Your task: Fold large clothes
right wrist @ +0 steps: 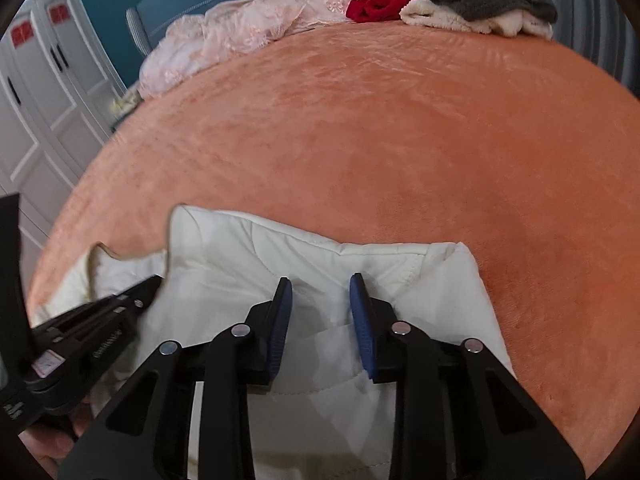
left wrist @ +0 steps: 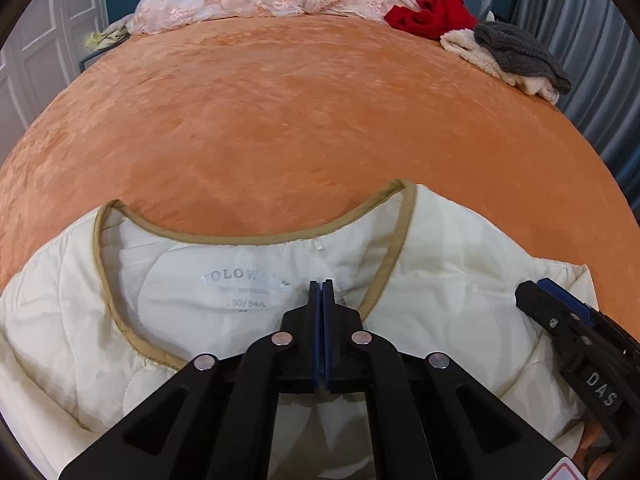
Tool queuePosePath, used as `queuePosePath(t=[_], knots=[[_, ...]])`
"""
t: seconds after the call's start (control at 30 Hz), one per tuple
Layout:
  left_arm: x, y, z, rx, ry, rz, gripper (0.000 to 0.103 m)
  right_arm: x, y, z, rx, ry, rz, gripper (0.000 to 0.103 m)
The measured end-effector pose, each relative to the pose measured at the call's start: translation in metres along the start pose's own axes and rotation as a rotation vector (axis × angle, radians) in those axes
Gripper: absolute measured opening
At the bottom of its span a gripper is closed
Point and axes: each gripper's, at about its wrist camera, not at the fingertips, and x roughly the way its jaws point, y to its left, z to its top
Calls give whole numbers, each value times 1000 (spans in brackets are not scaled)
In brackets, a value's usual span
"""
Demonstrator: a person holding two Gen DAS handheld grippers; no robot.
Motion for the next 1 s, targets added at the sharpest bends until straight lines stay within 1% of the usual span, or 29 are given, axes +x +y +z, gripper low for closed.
queuePosePath(t=[0.03, 0.23, 0.3, 0.33, 0.4, 0.43, 0.47, 0.53, 0.6, 0.63, 0.67, 0.73, 0.8, 0.83, 0.87, 0.9, 0.97, 1.0], knots=[[0, 1, -2, -3, -6, -1, 1, 2, 0, -1, -3, 2, -10, 27], [2, -3, -6, 15, -41, 35, 3, 9, 7, -3, -46, -12, -67, 26], [0, -3, -5, 17, -45, 39, 3, 7, 6, -3, -45, -23, -66, 27], [-4, -2, -5, 10, -50, 37, 5, 4, 3, -3, -33, -31, -49, 27], [-20, 5, -5, -21, -75, 35, 7, -8, -3, -1, 6, -56, -15, 28], [-33, 11, -6, -29, -104, 37, 7, -19, -4, 1, 19, -81, -25, 28], [-43, 18, -8, -27, -120, 36, 8, -34, -3, 1, 18, -122, -30, 30], [-63, 33, -11, -15, -143, 47, 11, -54, 7, 5, -10, -158, 2, 30], [-76, 56, -13, -11, -135, 66, 11, -61, 28, 6, -59, -127, 55, 30], [-78, 67, -14, -13, -113, 74, 11, -60, 44, 5, -99, -94, 84, 30], [-78, 74, -15, -14, -99, 83, 11, -55, 62, 3, -148, -55, 105, 30], [-73, 87, -19, -3, -73, 126, 11, -42, 92, -5, -249, 0, 122, 29], [-63, 95, -23, 5, -40, 142, 11, -25, 119, -16, -355, 42, 105, 21], [-58, 98, -25, 6, -26, 136, 11, -13, 128, -22, -390, 80, 94, 13], [-54, 100, -28, 7, -23, 136, 11, 0, 132, -28, -403, 118, 81, 9], [-49, 101, -32, 11, -27, 140, 11, 7, 133, -31, -405, 123, 65, 8], [-44, 102, -37, 10, -49, 146, 11, 14, 128, -31, -384, 101, 69, 5], [-42, 102, -37, 8, -60, 150, 11, 16, 123, -28, -350, 93, 81, 5]])
